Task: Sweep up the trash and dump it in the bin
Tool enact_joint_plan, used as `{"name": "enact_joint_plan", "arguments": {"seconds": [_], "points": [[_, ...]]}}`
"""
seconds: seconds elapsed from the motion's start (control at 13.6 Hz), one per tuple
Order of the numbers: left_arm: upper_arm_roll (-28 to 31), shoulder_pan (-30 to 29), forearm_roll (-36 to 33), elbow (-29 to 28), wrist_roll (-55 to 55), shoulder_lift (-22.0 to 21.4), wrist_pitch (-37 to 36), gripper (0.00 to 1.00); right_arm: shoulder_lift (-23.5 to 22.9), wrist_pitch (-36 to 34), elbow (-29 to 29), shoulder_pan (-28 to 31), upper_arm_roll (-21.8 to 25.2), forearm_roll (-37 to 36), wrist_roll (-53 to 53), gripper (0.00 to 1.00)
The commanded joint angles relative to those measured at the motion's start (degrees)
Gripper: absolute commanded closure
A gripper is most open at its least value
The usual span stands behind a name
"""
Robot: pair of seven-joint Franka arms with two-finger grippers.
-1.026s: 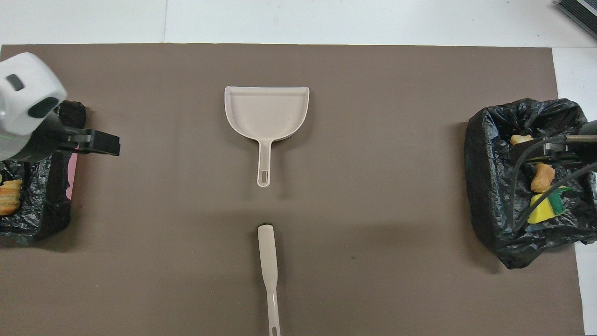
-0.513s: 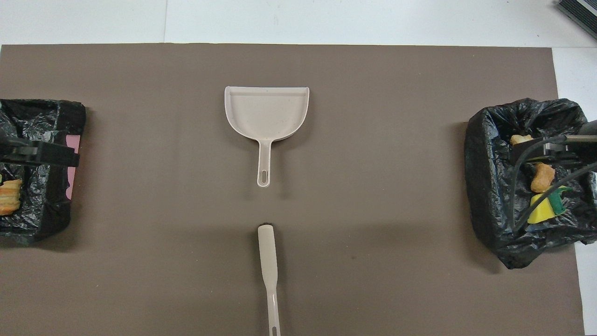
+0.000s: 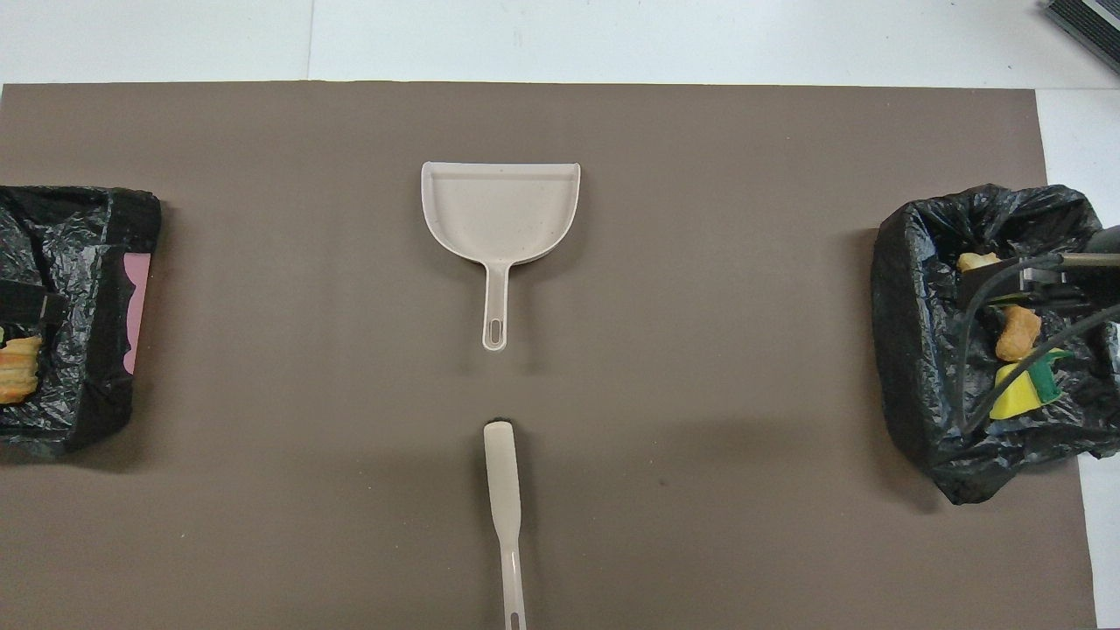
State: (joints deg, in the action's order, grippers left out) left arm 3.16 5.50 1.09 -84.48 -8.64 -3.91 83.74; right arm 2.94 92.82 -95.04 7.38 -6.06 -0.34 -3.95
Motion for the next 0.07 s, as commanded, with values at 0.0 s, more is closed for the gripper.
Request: {"name": "enact_joint_plan", "arguments": {"seconds": [0.0], "points": [[-0.5,-0.3,-0.7,-0.9,0.2,-0.7,-0.4,0.00,1.1,-0.3,-0.9,0.5,-0.1,1.1,-0.4,0.00]]}}
